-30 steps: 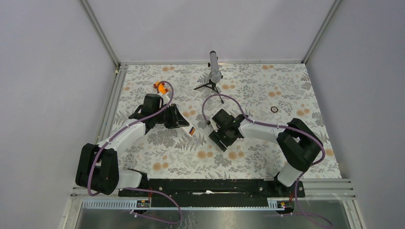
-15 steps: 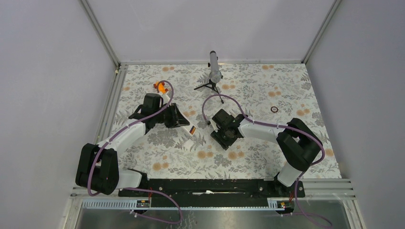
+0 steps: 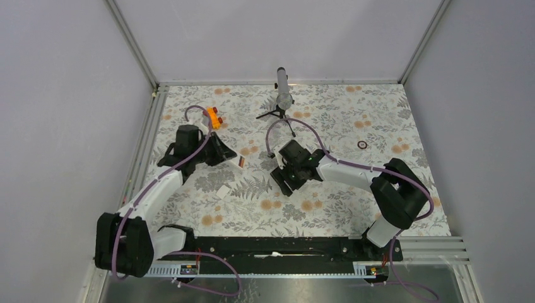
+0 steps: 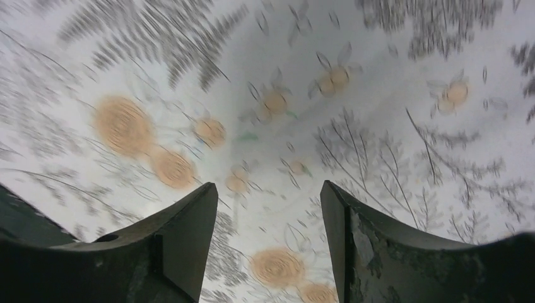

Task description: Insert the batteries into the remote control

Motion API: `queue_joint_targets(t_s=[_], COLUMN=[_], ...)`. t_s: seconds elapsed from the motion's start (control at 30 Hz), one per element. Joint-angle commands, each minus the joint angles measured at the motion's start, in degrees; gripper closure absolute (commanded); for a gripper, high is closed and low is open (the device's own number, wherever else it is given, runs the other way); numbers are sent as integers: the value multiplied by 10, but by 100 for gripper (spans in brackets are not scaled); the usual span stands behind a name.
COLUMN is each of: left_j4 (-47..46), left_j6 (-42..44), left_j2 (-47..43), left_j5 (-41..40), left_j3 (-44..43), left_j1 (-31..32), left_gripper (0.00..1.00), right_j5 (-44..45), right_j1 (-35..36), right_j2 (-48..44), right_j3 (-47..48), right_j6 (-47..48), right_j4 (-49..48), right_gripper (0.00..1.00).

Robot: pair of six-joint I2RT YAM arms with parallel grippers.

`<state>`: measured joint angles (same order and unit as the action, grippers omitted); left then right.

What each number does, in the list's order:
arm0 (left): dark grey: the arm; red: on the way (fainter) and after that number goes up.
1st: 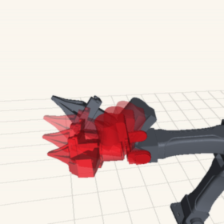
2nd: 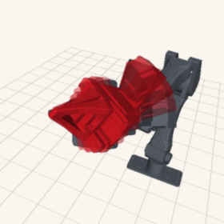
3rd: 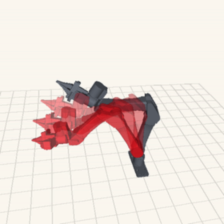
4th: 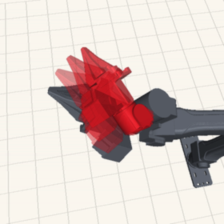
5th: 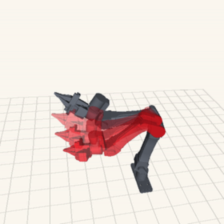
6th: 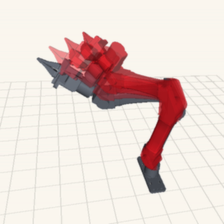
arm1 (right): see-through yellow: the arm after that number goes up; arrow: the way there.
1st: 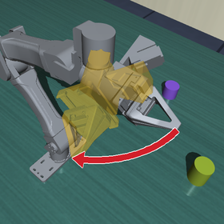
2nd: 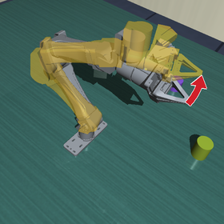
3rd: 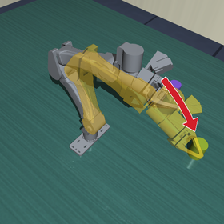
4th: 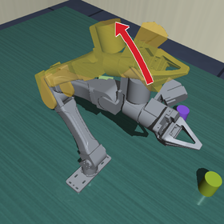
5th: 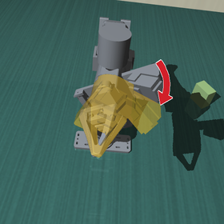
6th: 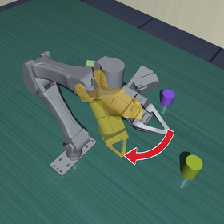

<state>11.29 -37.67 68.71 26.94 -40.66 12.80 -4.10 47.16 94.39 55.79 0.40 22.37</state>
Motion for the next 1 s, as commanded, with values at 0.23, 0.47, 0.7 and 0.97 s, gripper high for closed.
queue_joint_targets(t_s=[0.23, 0.47, 0.7, 0.97], left_j4=[205, 279, 325, 326], left_j6=[-13, -49, -37, -32], left_j2=[-164, -252, -278, -276], left_j5=[-360, -526, -591, -583], left_j3=[-85, -98, -130, -134], left_j1=[-86, -91, -93, -93], left_gripper=[100, 100, 99, 97], right_j5=[23, 47, 126, 197], right_j1=[136, 178, 208, 212], right_j2=[173, 287, 397, 400], right_j3=[230, 346, 466, 462], right_j6=[-30, -29, -7, -43], right_j4=[-94, -94, -58, -17], right_gripper=[19, 2, 2, 30])
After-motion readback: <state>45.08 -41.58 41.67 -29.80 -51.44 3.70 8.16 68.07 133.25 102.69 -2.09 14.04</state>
